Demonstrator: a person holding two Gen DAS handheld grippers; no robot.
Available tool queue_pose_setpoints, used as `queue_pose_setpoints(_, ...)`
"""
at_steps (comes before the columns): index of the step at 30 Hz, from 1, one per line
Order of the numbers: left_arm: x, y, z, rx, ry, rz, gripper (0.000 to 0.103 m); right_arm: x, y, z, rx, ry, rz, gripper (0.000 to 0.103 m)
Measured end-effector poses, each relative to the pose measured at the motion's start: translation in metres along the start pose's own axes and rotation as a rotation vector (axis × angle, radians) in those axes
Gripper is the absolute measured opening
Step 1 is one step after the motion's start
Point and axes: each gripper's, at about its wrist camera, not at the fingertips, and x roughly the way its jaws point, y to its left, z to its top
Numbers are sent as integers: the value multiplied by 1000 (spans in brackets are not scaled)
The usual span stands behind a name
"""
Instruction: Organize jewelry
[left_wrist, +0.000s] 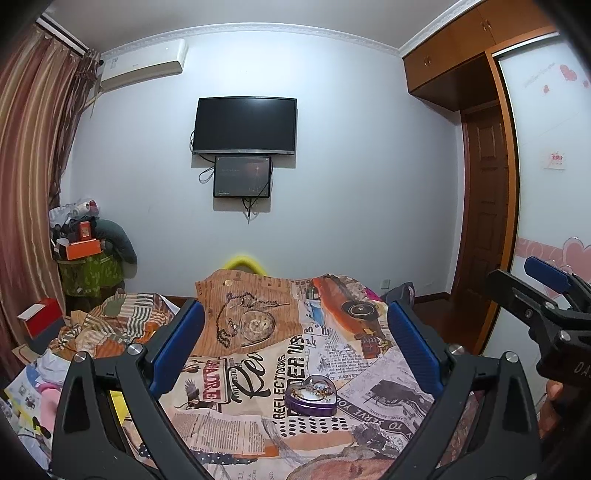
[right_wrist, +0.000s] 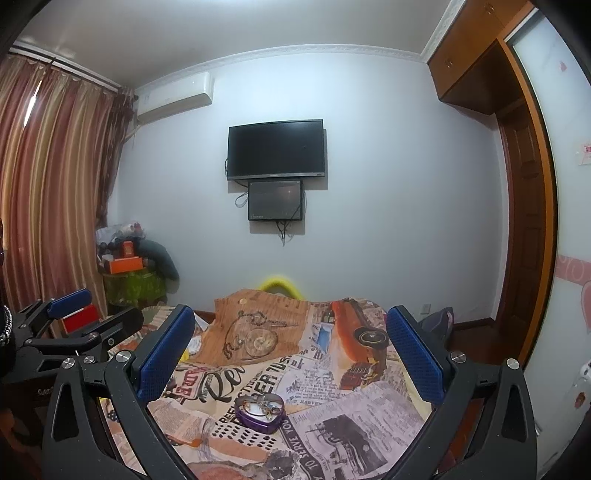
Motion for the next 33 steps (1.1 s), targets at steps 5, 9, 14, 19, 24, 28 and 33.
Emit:
queue_pose_setpoints(5,5,-1,-3,0,16,0,100,2,0,-1,5,20,4,103)
queue_pose_setpoints(9,8,-1,-4,-1,27,-2,100,3,0,-2,2,31,2,103)
queue_pose_setpoints(14,11,-1,-5,-9,35,-7,100,3,-1,-1,8,39,-1,103)
queue_pose_setpoints(19,13,-1,-6,-14,39,-8,100,5,-3,1,14,47,-2,103)
queue_pose_setpoints(24,15,1,-6,-19,47,-11,100,7,-4,0,16,55,-2,103)
queue_pose_setpoints(28,16,1,-6,-19,49,-14,100,8,-4,0,18,60,1,103)
queue_pose_setpoints(33,16,2,-7,-20,52,-18,100,8,-4,0,18,61,0,103)
